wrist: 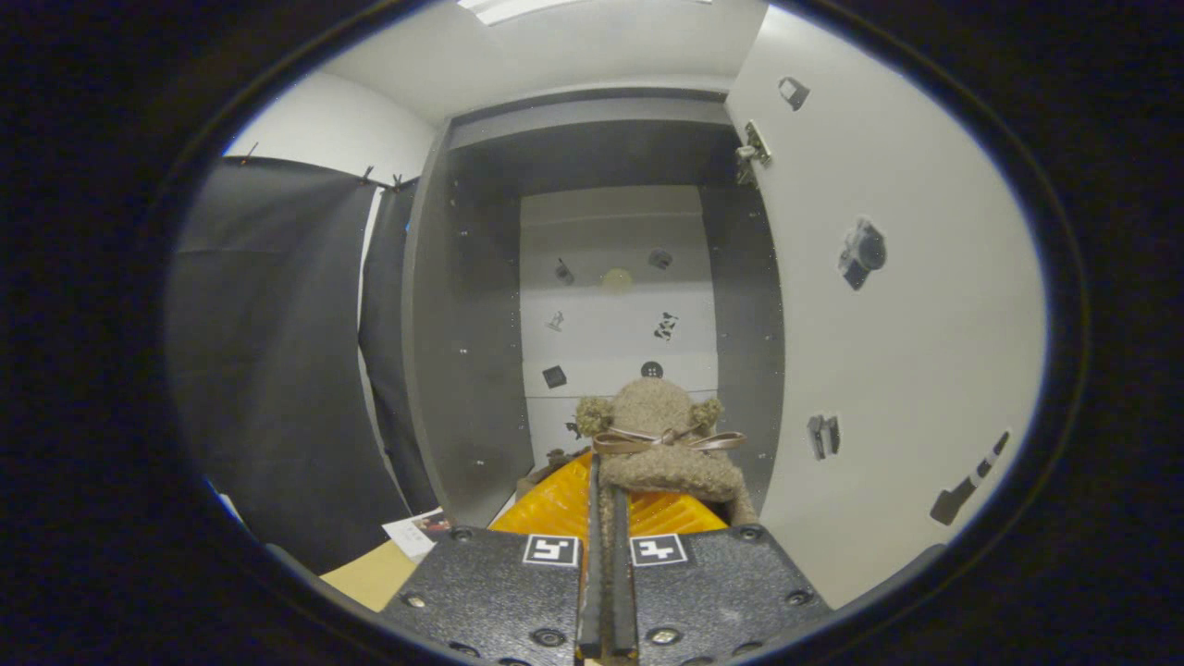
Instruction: Open the shoe cabinet door, grab the shoes and put them into the shoe cabinet, then close the shoe cabinet door.
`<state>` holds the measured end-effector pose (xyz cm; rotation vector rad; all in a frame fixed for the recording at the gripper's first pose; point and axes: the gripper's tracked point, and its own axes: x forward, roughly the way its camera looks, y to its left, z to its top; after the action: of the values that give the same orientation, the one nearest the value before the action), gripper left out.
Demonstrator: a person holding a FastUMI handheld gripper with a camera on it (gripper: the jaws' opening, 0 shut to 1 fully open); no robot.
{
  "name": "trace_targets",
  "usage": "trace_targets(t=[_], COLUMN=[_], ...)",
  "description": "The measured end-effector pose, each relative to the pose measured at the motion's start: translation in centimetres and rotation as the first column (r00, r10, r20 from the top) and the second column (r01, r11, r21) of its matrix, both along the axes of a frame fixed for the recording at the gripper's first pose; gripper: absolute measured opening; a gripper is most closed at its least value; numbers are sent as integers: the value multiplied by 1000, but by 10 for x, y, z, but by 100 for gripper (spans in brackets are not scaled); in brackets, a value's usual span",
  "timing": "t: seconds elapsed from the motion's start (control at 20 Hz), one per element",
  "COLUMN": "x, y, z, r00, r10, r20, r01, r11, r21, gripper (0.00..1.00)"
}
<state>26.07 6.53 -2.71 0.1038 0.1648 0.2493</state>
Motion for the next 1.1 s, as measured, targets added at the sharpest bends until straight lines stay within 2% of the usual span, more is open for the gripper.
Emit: trace_targets(t=[0.4,0.55,0.75,0.95,1.1], x=[90,116,146,178,202], y=[19,20,23,30,26], z=[-46,-76,-103,-121,-125], r00=[1000,999,999,998,998], r10=[3,-24,-19,-14,-39], r20=[-15,-38,-45,-58,-52], r01=[-3,23,16,10,34], r11=[1000,999,998,997,994], r21=[-16,-24,-64,-79,-100], gripper=[8,8,9,10,10])
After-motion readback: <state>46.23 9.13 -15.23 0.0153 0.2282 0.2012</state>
